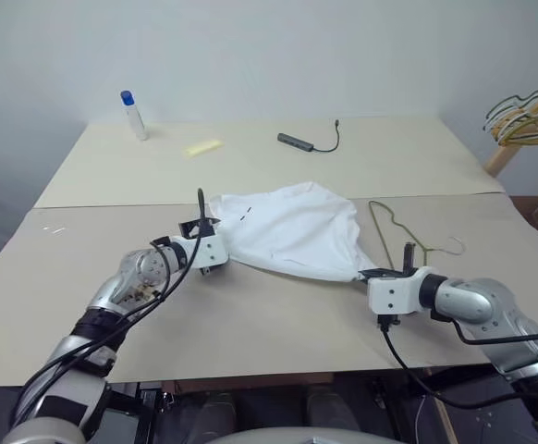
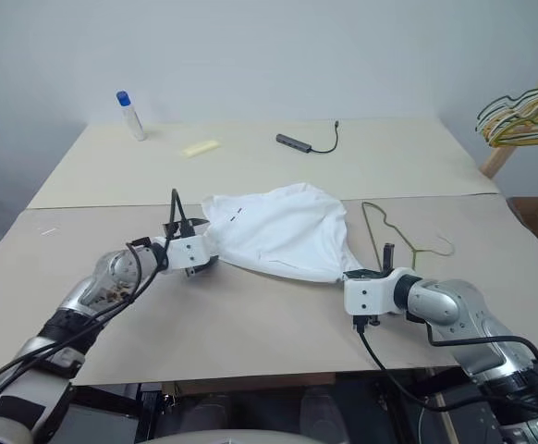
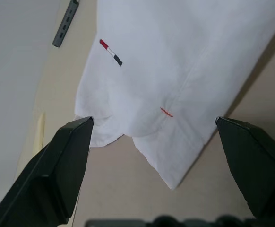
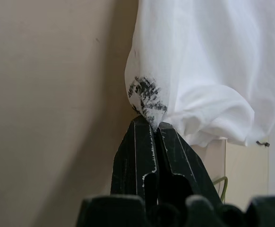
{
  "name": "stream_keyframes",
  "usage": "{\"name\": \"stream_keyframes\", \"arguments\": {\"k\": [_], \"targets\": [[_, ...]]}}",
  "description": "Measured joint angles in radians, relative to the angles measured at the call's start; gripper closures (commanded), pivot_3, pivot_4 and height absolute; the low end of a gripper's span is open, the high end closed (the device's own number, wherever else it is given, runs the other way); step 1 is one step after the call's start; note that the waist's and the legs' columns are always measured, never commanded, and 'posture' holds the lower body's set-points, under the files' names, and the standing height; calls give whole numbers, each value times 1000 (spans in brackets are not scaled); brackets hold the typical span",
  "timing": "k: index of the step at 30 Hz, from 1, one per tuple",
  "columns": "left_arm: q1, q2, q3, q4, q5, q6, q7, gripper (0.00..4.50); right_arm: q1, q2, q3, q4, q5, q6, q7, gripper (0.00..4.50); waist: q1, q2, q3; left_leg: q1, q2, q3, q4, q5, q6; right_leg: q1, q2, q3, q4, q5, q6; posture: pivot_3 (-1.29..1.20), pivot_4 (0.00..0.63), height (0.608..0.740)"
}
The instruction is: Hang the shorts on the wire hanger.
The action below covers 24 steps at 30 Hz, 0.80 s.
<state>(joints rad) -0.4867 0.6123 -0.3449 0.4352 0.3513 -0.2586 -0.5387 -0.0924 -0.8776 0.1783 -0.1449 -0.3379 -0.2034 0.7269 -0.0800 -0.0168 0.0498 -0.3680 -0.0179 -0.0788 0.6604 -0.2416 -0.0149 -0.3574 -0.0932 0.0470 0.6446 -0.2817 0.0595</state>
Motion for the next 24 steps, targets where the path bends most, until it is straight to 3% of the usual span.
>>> {"name": "stream_keyframes", "arguments": {"k": [4, 8, 14, 20, 24], "targets": [[-81, -60, -22, 162, 48, -48, 50, 1212, 20, 1, -12, -33, 7, 22, 6, 4500, -27, 0, -1, 2, 0, -1, 0, 0, 0, 3, -1, -1, 1, -4, 8, -236, 0, 740], [-129, -93, -30, 262, 71, -83, 77, 2619, 22, 1, -15, -47, 7, 31, 5, 4500, -42, 0, -1, 1, 0, -1, 0, 0, 0, 2, -1, -1, 1, -4, 9, -234, 0, 740], [-143, -70, -26, 301, 76, -131, 51, 4476, 10, 1, -16, -45, 7, 31, 5, 4500, -66, -1, -1, 0, -1, -1, 0, 0, 0, 1, -2, -1, 1, -3, 6, -219, 0, 740], [-101, 76, -23, 202, 30, -186, -144, 4476, -20, 1, -32, -39, 56, 26, 39, 4500, -91, 0, -1, 0, 0, -2, 0, 0, 0, 0, -2, -1, 2, -3, 6, -208, 0, 740], [-38, 195, 1, 62, -84, -200, -325, 4476, -58, -26, -46, -37, 145, 6, 104, 4500, -98, 0, -1, 0, 0, -3, 0, 0, 0, 0, -2, -1, 2, -1, 3, -196, 0, 740]]}}
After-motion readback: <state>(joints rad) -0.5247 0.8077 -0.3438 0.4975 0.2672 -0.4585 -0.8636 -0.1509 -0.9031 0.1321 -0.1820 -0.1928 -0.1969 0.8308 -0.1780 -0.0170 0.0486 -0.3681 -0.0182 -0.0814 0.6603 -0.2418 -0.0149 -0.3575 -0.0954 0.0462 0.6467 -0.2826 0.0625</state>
